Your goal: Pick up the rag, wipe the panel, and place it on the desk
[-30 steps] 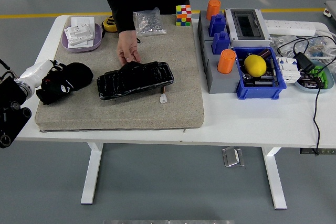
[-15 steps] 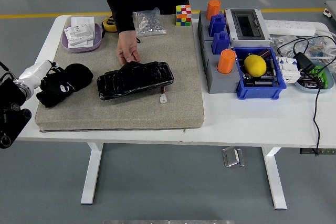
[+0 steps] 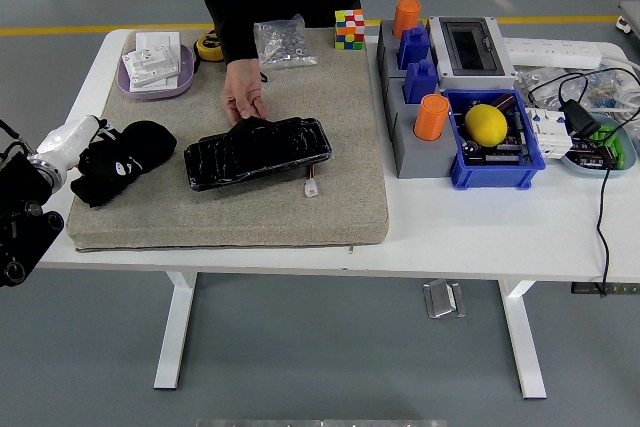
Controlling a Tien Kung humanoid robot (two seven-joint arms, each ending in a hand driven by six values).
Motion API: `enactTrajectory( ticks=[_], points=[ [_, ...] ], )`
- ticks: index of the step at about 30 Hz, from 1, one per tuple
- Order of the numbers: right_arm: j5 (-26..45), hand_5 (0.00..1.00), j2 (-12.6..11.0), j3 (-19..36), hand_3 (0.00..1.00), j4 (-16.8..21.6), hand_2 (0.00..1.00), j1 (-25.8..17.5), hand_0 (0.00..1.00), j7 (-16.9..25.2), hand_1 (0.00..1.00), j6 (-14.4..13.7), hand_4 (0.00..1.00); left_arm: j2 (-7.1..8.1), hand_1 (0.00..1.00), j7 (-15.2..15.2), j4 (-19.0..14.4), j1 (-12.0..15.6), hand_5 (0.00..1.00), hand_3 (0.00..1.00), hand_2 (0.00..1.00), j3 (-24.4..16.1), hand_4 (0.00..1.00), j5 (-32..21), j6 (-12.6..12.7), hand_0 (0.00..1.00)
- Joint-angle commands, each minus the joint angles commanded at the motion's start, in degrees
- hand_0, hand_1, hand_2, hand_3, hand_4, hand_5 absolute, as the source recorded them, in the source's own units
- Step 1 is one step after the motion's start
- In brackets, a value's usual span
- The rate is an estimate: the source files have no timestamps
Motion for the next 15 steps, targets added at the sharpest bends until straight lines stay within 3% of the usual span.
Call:
enactTrajectory(
  ticks=[1, 2, 7, 8, 15],
  points=[
    [0.0, 0.455, 0.0, 0.1, 0.591, 0.0, 0.688, 0.0, 0.7, 0.0, 0.675, 0.0, 0.931, 0.03, 0.332, -0.1, 0.0, 0.1, 0.021, 0.51, 0.552, 0.1, 0.514, -0.2, 0.1, 0.387],
    [0.0, 0.455, 0.0, 0.1, 0.591, 0.0, 0.687, -0.1, 0.699, 0.0, 0.675, 0.0, 0.931, 0.06, 0.262, -0.5, 0.0, 0.1, 0.002, 0.451, 0.488, 0.2, 0.304, -0.5, 0.4, 0.332],
    [0.0, 0.455, 0.1, 0.2, 0.591, -0.1, 0.687, -0.2, 0.699, 0.0, 0.675, 0.0, 0.931, 0.19, 0.262, -1.4, -0.2, 0.5, 0.002, 0.451, 0.488, 0.1, 0.304, -1.7, 1.2, 0.332],
    [0.0, 0.455, 0.1, 0.2, 0.59, -0.1, 0.687, -0.2, 0.699, 0.0, 0.675, 0.0, 0.931, 0.23, 0.237, -1.5, -0.2, 0.5, 0.002, 0.387, 0.457, 0.1, 0.151, -1.8, 1.4, 0.31],
    [-0.1, 0.455, 0.3, 0.1, 0.59, -0.1, 0.687, -0.1, 0.698, 0.0, 0.674, 0.0, 0.93, 0.41, 0.225, -1.5, -0.8, 0.8, 0.002, 0.356, 0.439, -0.1, 0.168, -2.0, 1.9, 0.312]
  ],
)
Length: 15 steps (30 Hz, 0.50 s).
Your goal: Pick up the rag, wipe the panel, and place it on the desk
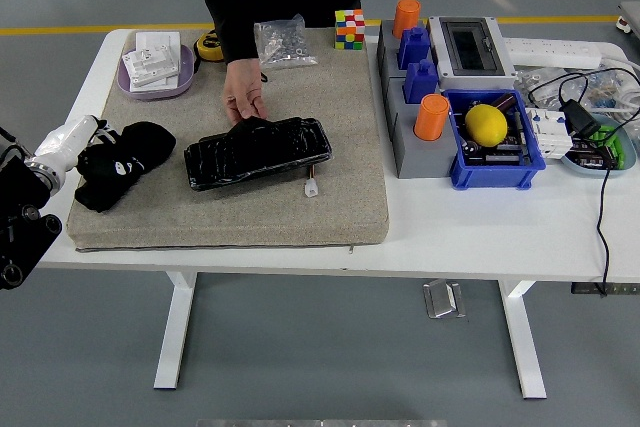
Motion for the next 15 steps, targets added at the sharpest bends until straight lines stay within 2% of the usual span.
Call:
enactTrajectory(
  ticks=[4, 5, 15],
  points=[
    [0.0, 0.455, 0.1, 0.1, 0.59, 0.0, 0.687, 0.0, 0.698, 0.0, 0.674, 0.0, 0.93, 0.12, 0.225, 0.2, 0.0, 0.0, 0.002, 0.356, 0.439, -0.1, 0.168, -0.3, 0.1, 0.312],
    [0.0, 0.455, 0.1, 0.1, 0.589, 0.0, 0.686, 0.0, 0.7, 0.0, 0.675, 0.0, 0.93, 0.12, 0.221, 0.2, 0.1, 0.0, 0.002, 0.355, 0.442, -0.2, 0.227, -0.5, 0.2, 0.317],
    [0.1, 0.454, 0.3, 0.2, 0.59, -0.1, 0.686, -0.1, 0.699, 0.1, 0.675, -0.1, 0.93, 0.53, 0.221, -0.7, 0.0, 0.6, 0.002, 0.355, 0.441, -2.0, 0.251, -3.7, 1.5, 0.321]
  ],
)
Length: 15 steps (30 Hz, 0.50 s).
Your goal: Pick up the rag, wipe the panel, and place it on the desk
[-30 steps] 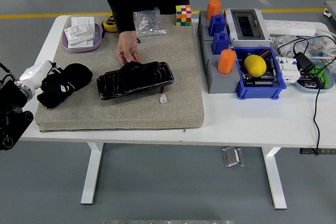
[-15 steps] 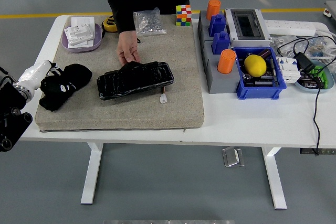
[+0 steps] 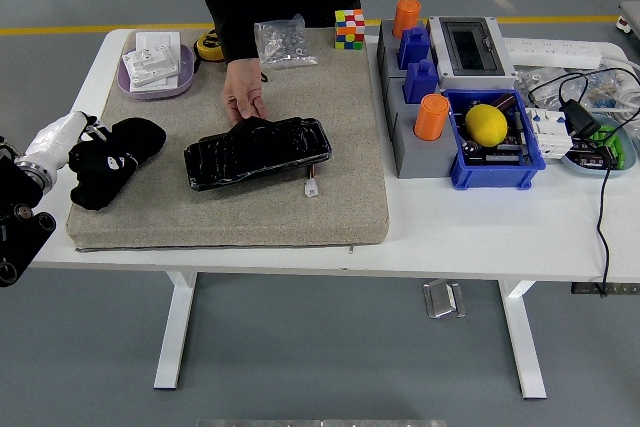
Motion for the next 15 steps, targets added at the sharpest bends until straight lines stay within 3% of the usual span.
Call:
enactTrajectory(
  ticks=[6, 15],
  points=[
    [0.0, 0.453, 0.1, 0.1, 0.589, 0.0, 0.686, 0.0, 0.7, 0.0, 0.674, 0.0, 0.929, 0.94, 0.22, -0.5, -1.2, 1.0, 0.002, 0.362, 0.449, -1.7, 0.283, -6.7, 0.6, 0.325],
    [0.4, 0.454, -0.1, -0.3, 0.588, -0.1, 0.686, 0.0, 0.699, 0.0, 0.675, 0.0, 0.929, 4.41, 0.22, 2.7, -10.3, 3.5, 0.002, 0.38, 0.461, -3.2, 0.31, -4.1, -1.4, 0.318]
  ],
)
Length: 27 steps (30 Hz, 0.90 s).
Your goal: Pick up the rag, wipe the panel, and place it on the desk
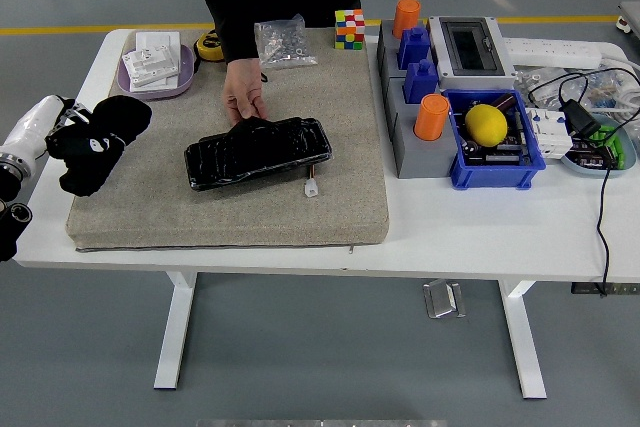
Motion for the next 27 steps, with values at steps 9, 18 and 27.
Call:
enactTrajectory(
  ticks=[9, 18, 27],
  points=[
    [0.1, 0.454, -0.5, -0.2, 0.589, -0.2, 0.686, -0.1, 0.699, 0.1, 0.675, 0.0, 0.929, 2.29, 0.217, 3.1, -7.9, 1.3, 0.002, 0.382, 0.461, 2.2, 0.31, 1.8, -1.4, 0.315],
    [0.4, 0.452, -0.6, -0.6, 0.589, -0.4, 0.686, -0.3, 0.699, 0.1, 0.675, 0.0, 0.929, 2.29, 0.212, 4.4, -12.3, 1.8, 0.002, 0.383, 0.461, 5.1, 0.302, 1.8, -1.7, 0.31],
    [0.4, 0.452, -0.6, -0.8, 0.589, -0.4, 0.686, -0.2, 0.699, 0.1, 0.674, 0.0, 0.928, 0.99, 0.208, 5.2, -14.4, 1.3, 0.002, 0.384, 0.461, 7.4, 0.307, 1.6, -1.2, 0.289]
  ],
)
